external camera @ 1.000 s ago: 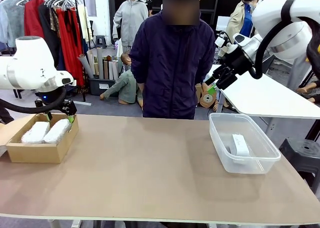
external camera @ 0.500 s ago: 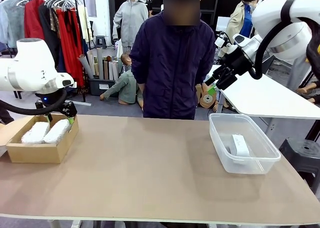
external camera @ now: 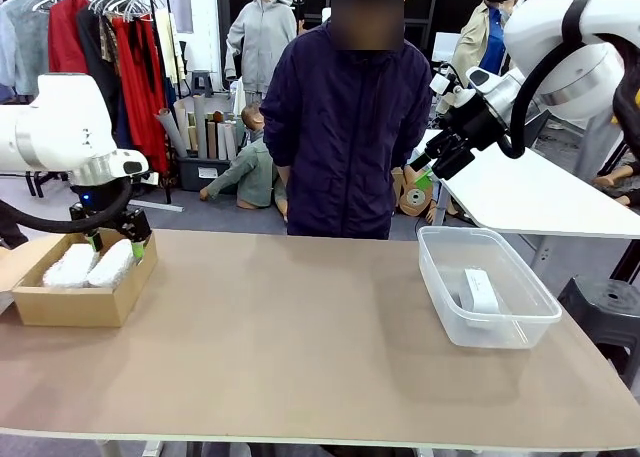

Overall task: Separate and place wrapped and unwrapped clocks.
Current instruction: If the picked Digital clock is wrapped, place it in the Package Box ; if not, place it in the Organizing box.

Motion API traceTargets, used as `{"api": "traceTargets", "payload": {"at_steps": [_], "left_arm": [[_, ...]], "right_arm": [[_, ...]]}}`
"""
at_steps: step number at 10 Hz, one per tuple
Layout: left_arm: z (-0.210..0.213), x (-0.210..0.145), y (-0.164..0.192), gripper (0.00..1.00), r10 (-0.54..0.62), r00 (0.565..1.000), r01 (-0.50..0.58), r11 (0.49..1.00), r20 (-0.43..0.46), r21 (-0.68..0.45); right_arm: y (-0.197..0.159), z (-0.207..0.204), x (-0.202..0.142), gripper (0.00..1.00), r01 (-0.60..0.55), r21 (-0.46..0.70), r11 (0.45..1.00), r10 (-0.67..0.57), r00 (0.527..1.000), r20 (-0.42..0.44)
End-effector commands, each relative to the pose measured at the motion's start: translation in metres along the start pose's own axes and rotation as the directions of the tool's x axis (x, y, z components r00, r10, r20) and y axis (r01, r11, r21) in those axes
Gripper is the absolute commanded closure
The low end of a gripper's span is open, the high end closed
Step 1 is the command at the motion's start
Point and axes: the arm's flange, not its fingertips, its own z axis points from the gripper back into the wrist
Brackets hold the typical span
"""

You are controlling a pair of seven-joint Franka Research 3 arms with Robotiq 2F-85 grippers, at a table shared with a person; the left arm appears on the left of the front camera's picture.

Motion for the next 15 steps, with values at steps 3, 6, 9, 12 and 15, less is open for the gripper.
{"api": "traceTargets", "payload": {"at_steps": [3, 6, 9, 12, 15], "left_arm": [[0.047, -0.019, -0.001, 0.0, -0.421, 0.907, 0.419, 0.904, -0.006, -0.084], [0.075, -0.029, -0.014, 0.0, -0.699, 0.7, 0.714, 0.69, 0.146, -0.12], [0.104, -0.029, -0.012, 0.0, -0.772, 0.538, 0.834, 0.545, 0.338, -0.083], [0.127, -0.024, 0.004, 0.0, -0.836, 0.351, 0.928, 0.371, 0.422, -0.037], [0.147, -0.021, 0.018, 0.0, -0.872, 0.172, 0.975, 0.217, 0.459, 0.046]], "right_arm": [[0.0, 0.0, 0.001, 0.0, -0.001, -0.001, 1.0, 0.001, 1.0, 0.0], [0.0, 0.0, 0.001, 0.0, -0.001, -0.001, 1.0, 0.001, 1.0, 0.0], [0.0, 0.0, 0.001, 0.0, -0.001, -0.001, 1.0, 0.001, 1.0, 0.0], [0.0, 0.0, 0.001, 0.0, -0.001, -0.001, 1.0, 0.001, 1.0, 0.0], [0.0, 0.0, 0.001, 0.0, -0.001, -0.001, 1.0, 0.001, 1.0, 0.0]]}}
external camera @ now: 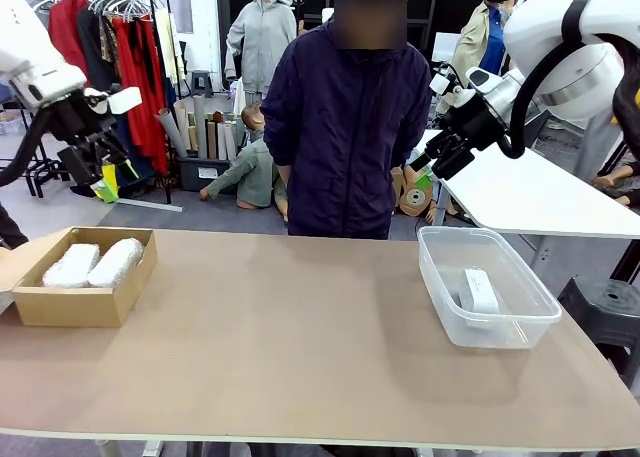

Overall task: Separate and place wrapped and unwrapped clocks.
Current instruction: If the picked Digital clock is wrapped, place it in the Package Box ; if not, place it in the Organizing box.

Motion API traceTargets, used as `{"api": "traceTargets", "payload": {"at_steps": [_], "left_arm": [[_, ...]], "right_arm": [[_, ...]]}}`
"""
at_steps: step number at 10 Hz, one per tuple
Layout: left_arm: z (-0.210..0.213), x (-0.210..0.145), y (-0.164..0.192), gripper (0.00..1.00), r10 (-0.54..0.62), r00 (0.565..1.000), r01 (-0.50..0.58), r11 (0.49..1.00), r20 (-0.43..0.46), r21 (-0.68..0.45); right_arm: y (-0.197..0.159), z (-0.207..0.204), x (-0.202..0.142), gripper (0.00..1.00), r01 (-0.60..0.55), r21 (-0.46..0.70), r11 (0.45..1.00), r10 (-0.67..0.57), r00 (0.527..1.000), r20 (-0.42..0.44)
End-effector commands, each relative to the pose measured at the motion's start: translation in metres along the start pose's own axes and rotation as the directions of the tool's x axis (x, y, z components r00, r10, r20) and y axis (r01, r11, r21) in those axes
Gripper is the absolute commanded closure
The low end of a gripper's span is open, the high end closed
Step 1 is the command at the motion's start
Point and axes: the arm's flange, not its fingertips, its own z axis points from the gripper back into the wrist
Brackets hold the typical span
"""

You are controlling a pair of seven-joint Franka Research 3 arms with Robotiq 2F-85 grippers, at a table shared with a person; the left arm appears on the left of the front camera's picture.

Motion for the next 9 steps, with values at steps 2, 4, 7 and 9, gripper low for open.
{"api": "traceTargets", "payload": {"at_steps": [2, 4, 7, 9], "left_arm": [[0.022, -0.006, 0.014, 0.0, -0.038, 0.983, 0.037, 0.999, 0.179, 0.013], [0.028, -0.003, 0.021, 0.0, -0.05, 0.966, 0.045, 0.999, 0.255, 0.024], [0.03, 0.0, 0.034, 0.0, -0.016, 0.943, 0.003, 0.999, 0.333, 0.04], [0.027, 0.0, 0.037, 0.0, -0.005, 0.932, -0.028, 0.996, 0.362, 0.085]], "right_arm": [[0.0, 0.0, 0.001, 0.0, -0.001, 0.0, 1.0, 0.001, 1.0, 0.0], [0.0, 0.0, 0.001, 0.0, -0.001, 0.0, 1.0, 0.001, 1.0, 0.0], [0.0, 0.0, 0.001, 0.0, -0.001, 0.0, 1.0, 0.001, 1.0, 0.0], [0.0, 0.0, 0.001, 0.0, -0.001, 0.0, 1.0, 0.001, 1.0, 0.0]]}}
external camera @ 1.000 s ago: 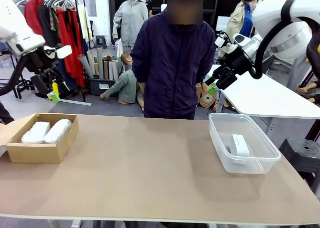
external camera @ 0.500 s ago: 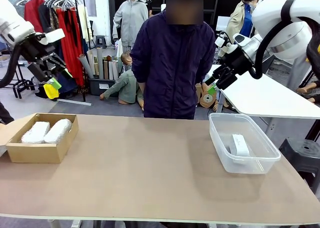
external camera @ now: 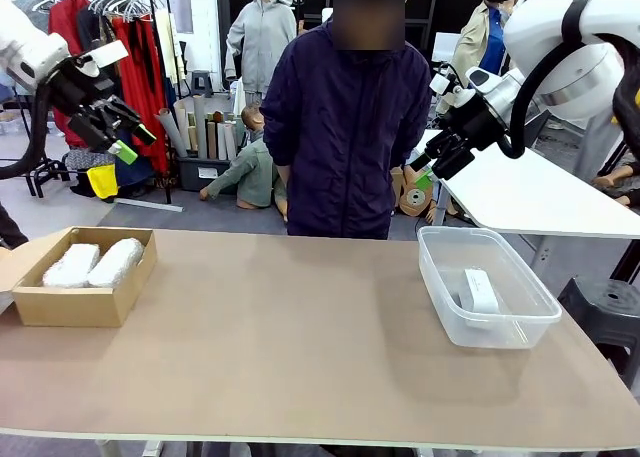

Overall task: Separate and place wrapped and unwrapped clocks.
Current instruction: If the picked Digital clock is wrapped, place it in the Package Box ; if not, place it in the Organizing box.

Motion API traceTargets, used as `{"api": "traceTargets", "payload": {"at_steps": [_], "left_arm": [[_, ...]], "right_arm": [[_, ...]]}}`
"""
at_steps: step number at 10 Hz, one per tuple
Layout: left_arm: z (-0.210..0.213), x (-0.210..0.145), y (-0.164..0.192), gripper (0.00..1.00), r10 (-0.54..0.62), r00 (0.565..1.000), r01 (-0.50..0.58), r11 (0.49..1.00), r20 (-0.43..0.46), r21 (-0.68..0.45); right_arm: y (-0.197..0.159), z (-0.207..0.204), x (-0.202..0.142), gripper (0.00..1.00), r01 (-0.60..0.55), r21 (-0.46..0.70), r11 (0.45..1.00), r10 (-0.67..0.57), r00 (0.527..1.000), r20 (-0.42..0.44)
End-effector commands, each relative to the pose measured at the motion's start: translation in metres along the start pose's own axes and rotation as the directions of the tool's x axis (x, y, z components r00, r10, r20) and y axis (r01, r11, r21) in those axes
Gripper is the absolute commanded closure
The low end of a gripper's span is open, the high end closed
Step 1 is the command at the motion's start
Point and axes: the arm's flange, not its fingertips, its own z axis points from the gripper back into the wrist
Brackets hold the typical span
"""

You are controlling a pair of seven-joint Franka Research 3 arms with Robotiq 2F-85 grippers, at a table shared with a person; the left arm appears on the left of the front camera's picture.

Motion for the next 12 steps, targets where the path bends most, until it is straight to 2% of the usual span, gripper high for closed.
{"api": "traceTargets", "payload": {"at_steps": [1, 5, 6, 12], "left_arm": [[0.0004, 0.0034, 0.004, 0.0, 0.005, 1.0, -0.006, 0.999, 0.025, 0.037], [-0.0005, -0.0006, 0.0028, 0.0, 0.047, 0.998, -0.049, 0.997, 0.033, 0.052], [0.0013, 0.0006, 0.0039, 0.0, 0.014, 1.0, -0.014, 0.999, 0.019, 0.03], [0.0013, 0.0006, 0.0039, 0.0, 0.014, 1.0, -0.014, 0.999, 0.019, 0.03]], "right_arm": [[0.0003, 0.0002, 0.0006, 0.0, -0.001, -0.001, 1.0, 0.001, 1.0, 0.0], [0.0003, 0.0002, 0.0006, 0.0, -0.001, -0.001, 1.0, 0.001, 1.0, 0.0], [0.0003, 0.0002, 0.0006, 0.0, -0.001, -0.001, 1.0, 0.001, 1.0, 0.0], [0.0003, 0.0002, 0.0006, 0.0, -0.001, -0.001, 1.0, 0.001, 1.0, 0.0]]}}
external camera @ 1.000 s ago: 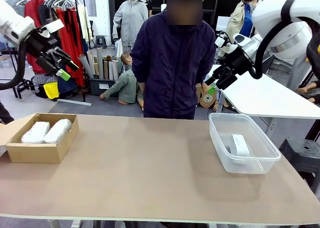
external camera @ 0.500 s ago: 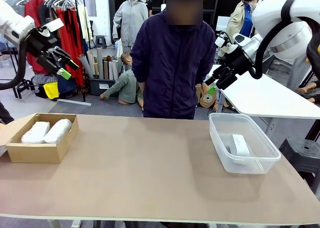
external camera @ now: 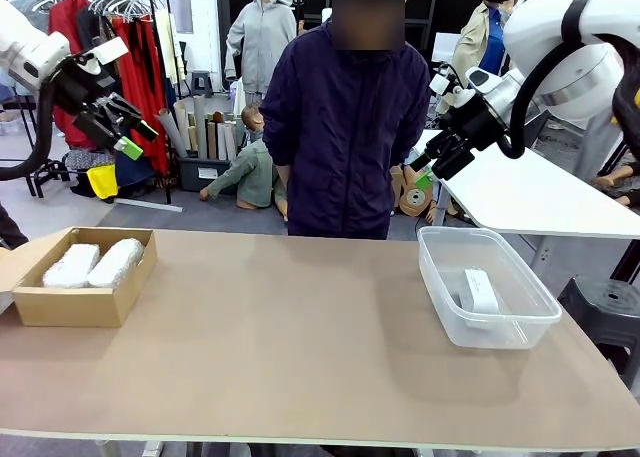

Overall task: Separate and place wrapped and unwrapped clocks.
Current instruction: If the picked Digital clock is wrapped, place it in the Package Box ; if not, place it in the Organizing box.

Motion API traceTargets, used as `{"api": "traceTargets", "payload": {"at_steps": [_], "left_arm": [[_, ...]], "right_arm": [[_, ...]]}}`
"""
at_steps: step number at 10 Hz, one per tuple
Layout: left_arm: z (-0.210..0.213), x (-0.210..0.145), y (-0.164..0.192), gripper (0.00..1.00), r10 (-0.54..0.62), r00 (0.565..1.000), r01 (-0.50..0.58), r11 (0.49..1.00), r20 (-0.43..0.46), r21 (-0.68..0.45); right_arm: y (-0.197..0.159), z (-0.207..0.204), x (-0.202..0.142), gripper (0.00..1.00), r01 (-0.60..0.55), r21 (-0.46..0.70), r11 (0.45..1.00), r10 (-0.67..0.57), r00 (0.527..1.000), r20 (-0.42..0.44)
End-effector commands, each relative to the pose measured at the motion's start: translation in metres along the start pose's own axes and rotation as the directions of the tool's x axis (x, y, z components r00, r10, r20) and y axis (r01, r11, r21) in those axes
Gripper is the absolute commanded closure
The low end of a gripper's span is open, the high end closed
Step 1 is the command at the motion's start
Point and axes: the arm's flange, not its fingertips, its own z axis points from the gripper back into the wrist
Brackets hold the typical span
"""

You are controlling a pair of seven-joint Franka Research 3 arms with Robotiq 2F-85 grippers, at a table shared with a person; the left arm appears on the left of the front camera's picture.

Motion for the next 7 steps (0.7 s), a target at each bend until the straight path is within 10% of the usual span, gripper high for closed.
{"api": "traceTargets", "payload": {"at_steps": [1, 7], "left_arm": [[0.0005, -0.0001, -0.0002, 0.0, -0.007, 1.0, 0.007, 1.0, 0.001, -0.001], [0.0005, -0.0001, -0.0002, 0.0, -0.007, 1.0, 0.007, 1.0, 0.001, -0.001]], "right_arm": [[0.0003, 0.0002, 0.0006, 0.0, -0.001, -0.001, 1.0, 0.001, 1.0, 0.0], [0.0003, 0.0002, 0.0006, 0.0, -0.001, -0.001, 1.0, 0.001, 1.0, 0.0]]}}
